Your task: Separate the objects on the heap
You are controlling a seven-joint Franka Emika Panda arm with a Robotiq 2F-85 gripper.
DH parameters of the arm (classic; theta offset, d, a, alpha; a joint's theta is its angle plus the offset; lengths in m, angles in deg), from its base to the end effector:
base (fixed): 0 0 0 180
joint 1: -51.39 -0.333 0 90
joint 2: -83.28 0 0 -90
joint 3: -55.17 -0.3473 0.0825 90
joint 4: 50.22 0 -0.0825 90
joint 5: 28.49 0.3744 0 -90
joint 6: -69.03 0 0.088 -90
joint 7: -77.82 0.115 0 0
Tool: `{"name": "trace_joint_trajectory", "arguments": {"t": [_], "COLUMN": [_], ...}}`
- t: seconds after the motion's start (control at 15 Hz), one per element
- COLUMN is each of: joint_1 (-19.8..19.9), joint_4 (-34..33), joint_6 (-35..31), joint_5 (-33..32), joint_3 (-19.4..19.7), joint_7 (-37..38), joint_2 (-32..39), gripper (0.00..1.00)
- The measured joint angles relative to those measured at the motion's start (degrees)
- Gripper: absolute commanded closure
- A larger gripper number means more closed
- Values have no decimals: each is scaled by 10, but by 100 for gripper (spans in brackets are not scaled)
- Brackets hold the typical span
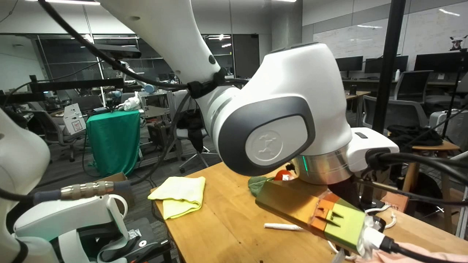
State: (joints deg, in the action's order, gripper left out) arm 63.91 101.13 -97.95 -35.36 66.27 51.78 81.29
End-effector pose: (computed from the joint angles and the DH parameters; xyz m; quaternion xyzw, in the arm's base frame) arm 0.4157 -0.1738 0.3194 0.9852 0.0760 0.1307 0.0813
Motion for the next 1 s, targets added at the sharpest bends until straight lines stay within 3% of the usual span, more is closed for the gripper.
{"name": "trace_joint_trajectory", "arguments": {"t": [1.0], "joint_1": [22], "joint_4": [32], "joint_6": [-34], "joint_5": [-10], "joint_3": [58], "joint_7": [6], "joint_2": [-73], "gripper": [97]}}
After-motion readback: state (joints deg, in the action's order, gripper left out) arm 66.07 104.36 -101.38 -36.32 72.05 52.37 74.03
